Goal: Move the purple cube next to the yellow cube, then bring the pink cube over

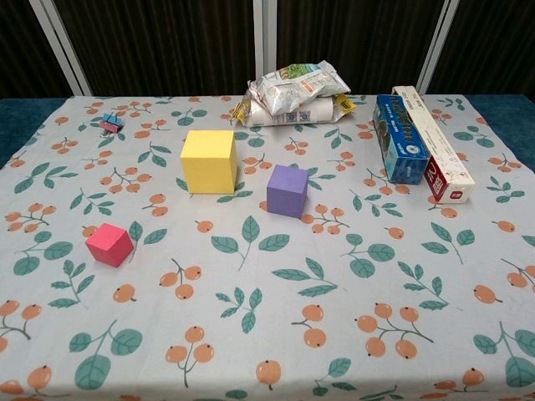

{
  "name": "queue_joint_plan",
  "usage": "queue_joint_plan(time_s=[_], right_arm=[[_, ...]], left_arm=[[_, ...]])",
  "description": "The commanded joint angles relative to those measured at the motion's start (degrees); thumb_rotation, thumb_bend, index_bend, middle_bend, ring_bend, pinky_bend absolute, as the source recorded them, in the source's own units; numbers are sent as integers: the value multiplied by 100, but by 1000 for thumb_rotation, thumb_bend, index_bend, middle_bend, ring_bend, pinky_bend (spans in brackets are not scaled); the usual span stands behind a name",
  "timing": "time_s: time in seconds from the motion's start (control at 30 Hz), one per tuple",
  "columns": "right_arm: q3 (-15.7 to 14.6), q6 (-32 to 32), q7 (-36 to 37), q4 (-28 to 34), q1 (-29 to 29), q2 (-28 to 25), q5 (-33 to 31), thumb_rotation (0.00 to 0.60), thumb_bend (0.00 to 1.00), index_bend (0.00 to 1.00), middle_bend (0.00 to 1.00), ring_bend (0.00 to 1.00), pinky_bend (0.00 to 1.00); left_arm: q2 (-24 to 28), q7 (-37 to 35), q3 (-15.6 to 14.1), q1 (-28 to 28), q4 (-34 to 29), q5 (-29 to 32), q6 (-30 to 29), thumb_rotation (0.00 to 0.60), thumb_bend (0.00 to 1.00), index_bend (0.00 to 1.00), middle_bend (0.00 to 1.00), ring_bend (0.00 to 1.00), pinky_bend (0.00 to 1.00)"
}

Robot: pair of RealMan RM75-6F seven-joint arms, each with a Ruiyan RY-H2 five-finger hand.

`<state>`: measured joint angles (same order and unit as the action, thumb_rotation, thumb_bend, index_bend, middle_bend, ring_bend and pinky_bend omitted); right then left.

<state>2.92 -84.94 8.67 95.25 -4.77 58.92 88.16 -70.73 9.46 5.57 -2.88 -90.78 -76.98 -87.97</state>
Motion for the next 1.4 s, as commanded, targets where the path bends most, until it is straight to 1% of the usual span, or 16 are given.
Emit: queue_joint_plan(time_s=[0.03, 0.47, 0.6, 0.77, 0.93, 1.1, 1.2, 1.27, 1.3, 1.4], right_arm=[[-22, 29, 6, -6, 5, 12, -2, 600, 26, 0, 40, 0, 0], [-19, 36, 19, -20, -9, 8, 35, 600, 26, 0, 40, 0, 0], [-8, 45, 42, -33, -27, 20, 46, 600, 26, 0, 40, 0, 0], [-10, 106, 39, -46, -97, 28, 125, 600, 26, 0, 40, 0, 0], [-21, 100, 21, -24, -98, 10, 146, 600, 26, 0, 40, 0, 0], [-17, 88, -25, 29, -103, -28, 156, 600, 26, 0, 40, 0, 0], [-22, 88, -54, 56, -103, -48, 159, 600, 26, 0, 40, 0, 0], [-23, 94, -70, 65, -107, -56, 161, 600, 26, 0, 40, 0, 0], [-20, 103, -82, 70, -114, -61, 154, 600, 26, 0, 40, 0, 0], [-1, 143, -102, 85, -143, -61, 126, 600, 26, 0, 40, 0, 0]], left_arm=[[41, 6, -38, -3, -54, 6, 76, 600, 11, 187, 70, 81, 128], [60, 48, -72, -7, -152, 24, 188, 600, 12, 187, 70, 81, 128], [90, 23, -68, -100, -140, -67, 298, 600, 12, 187, 69, 81, 128], [182, -264, 64, -509, -61, -377, 667, 600, 11, 187, 70, 81, 128], [308, -814, 249, -1088, 19, -767, 1152, 600, 11, 187, 70, 81, 128], [300, -1107, 351, -1679, 206, -1041, 1699, 600, 11, 187, 70, 82, 129], [249, -1222, 319, -2032, 372, -1151, 2122, 600, 12, 188, 79, 85, 129], [197, -1279, 264, -2186, 461, -1237, 2300, 600, 14, 204, 116, 100, 130], [161, -1387, 192, -2289, 520, -1353, 2414, 600, 15, 216, 135, 108, 131], [-11, -1664, 71, -2506, 712, -1639, 2504, 600, 16, 234, 156, 119, 135]])
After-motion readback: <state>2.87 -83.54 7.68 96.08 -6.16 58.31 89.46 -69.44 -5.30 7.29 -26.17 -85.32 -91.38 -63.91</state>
